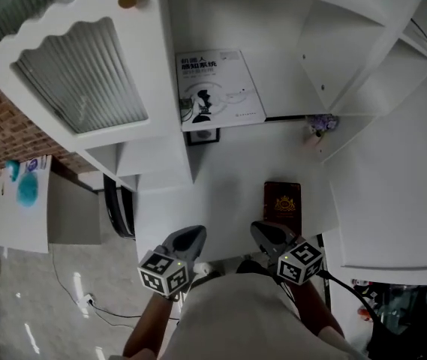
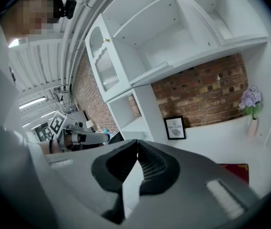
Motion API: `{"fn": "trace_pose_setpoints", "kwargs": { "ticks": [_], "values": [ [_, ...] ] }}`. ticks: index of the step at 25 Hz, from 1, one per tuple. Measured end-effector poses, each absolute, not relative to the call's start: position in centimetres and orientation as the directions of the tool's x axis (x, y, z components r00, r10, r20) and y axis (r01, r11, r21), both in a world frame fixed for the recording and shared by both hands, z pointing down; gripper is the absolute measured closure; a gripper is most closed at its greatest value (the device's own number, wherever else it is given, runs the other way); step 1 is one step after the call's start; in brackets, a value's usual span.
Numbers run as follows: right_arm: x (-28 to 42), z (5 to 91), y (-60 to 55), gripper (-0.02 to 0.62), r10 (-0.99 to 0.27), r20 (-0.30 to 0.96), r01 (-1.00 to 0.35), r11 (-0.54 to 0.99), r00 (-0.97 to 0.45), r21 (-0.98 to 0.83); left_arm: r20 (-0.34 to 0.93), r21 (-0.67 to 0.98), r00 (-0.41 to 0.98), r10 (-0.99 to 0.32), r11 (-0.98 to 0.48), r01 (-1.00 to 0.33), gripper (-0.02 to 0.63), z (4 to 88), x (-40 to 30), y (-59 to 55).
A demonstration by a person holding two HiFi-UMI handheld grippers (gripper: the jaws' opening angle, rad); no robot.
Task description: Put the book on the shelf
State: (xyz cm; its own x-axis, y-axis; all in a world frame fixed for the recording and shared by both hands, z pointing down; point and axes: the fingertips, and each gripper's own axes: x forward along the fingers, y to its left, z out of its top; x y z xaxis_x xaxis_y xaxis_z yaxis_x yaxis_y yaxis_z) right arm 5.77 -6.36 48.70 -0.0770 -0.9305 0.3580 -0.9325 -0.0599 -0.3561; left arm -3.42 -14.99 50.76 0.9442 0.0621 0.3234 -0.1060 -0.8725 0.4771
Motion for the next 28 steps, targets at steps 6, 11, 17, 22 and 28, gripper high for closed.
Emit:
{"fn": "trace_pose_setpoints", "kwargs": {
  "ticks": [6, 11, 17, 22, 28],
  "values": [
    [7.1, 50.2, -3.4, 0.592, -0.918, 0.395, -0.936, -0.102, -0.042, -0.337, 0.352, 0.439, 0.928, 0.125, -0.897, -0.046, 0.598, 52.1, -1.5, -12.6],
    [10.0, 51.4, -0.2, 0.592, -0.903, 0.428, -0.941, -0.107, -0.044, -0.322, 0.365, 0.426, 0.925, 0.109, -0.903, -0.062, 0.598, 52.9, 1.0, -10.2],
    [14.5, 53.2, 5.2, 0.592, -0.877, 0.478, -0.937, -0.121, -0.054, -0.328, 0.402, 0.443, 0.909, 0.105, -0.891, -0.094, 0.598, 54.8, 4.1, -5.0],
    [17.7, 56.0, 9.4, 0.592, -0.841, 0.535, -0.933, -0.125, -0.080, -0.336, 0.437, 0.442, 0.894, 0.098, -0.889, -0.119, 0.598, 57.2, 7.1, -1.2],
    [20.5, 60.7, 13.8, 0.592, -0.797, 0.582, -0.924, -0.086, -0.161, -0.373, 0.522, 0.436, 0.850, 0.072, -0.879, -0.193, 0.598, 62.1, 9.2, 2.8]
  ]
}}
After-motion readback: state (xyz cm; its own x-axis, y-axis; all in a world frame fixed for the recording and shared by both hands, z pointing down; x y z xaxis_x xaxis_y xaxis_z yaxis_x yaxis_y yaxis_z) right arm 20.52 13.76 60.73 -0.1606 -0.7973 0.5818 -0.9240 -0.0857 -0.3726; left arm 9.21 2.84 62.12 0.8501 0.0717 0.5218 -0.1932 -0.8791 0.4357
